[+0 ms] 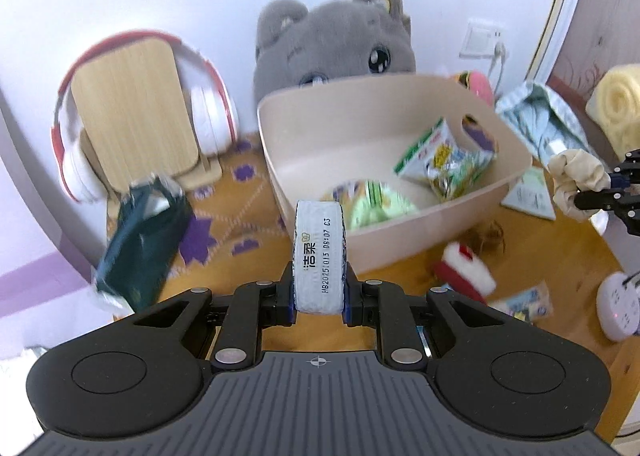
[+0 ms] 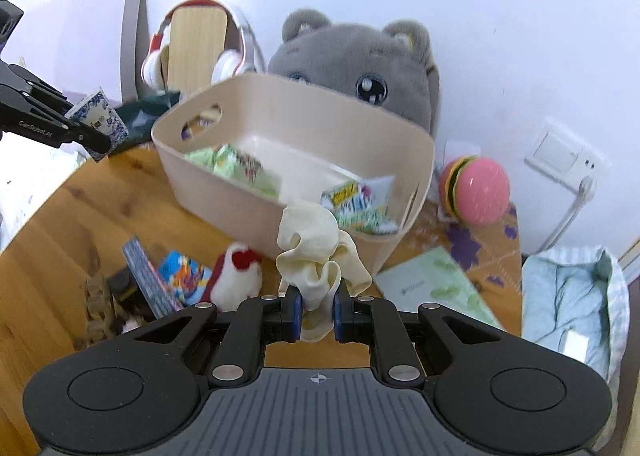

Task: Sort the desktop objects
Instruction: 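Lift carton and scrunchie over the basket and release both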

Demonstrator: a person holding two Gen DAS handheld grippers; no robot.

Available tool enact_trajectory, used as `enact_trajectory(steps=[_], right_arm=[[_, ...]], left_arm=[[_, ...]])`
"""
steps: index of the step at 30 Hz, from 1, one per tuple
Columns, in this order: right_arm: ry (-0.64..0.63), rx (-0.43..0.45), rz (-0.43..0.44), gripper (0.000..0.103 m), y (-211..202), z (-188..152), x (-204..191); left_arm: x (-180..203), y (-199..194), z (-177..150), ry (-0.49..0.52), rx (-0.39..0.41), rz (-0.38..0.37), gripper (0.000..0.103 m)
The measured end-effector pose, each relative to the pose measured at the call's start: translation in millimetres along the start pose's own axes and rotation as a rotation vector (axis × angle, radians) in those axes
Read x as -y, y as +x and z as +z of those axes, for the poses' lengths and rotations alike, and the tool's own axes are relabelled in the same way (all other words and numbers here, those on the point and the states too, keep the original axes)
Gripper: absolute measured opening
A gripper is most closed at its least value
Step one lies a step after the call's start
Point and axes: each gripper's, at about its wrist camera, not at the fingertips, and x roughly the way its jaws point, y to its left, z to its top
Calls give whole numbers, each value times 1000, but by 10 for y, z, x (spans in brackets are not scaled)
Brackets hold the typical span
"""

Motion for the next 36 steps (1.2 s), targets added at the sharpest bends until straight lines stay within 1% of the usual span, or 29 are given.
enact_trajectory(steps=[7, 10, 15, 18, 21, 25, 32, 36], right_arm=[[-27, 60, -8, 14, -96, 308, 38], [-35, 76, -11, 14, -58, 439, 55], [-51, 99, -12, 14, 102, 663, 66], [-45, 101, -11, 14, 235, 763, 103], [-35, 94, -18, 14, 390, 843, 148], [-17, 80, -15, 14, 572, 886, 200], [-5, 4, -25, 14, 977, 850, 259], [18, -33, -26, 14, 1164, 796, 289]], left_arm=[[20, -73, 322, 12, 61, -6, 20], [52, -22, 469, -4, 78, -7, 20], [176, 144, 668, 11, 80, -6, 20], [255, 287, 758, 14, 61, 0, 20], [348, 467, 825, 19, 24, 8, 20], [450, 700, 844, 24, -10, 9, 20], [573, 1052, 812, 46, -66, 17, 20], [580, 1183, 777, 33, -88, 25, 20]])
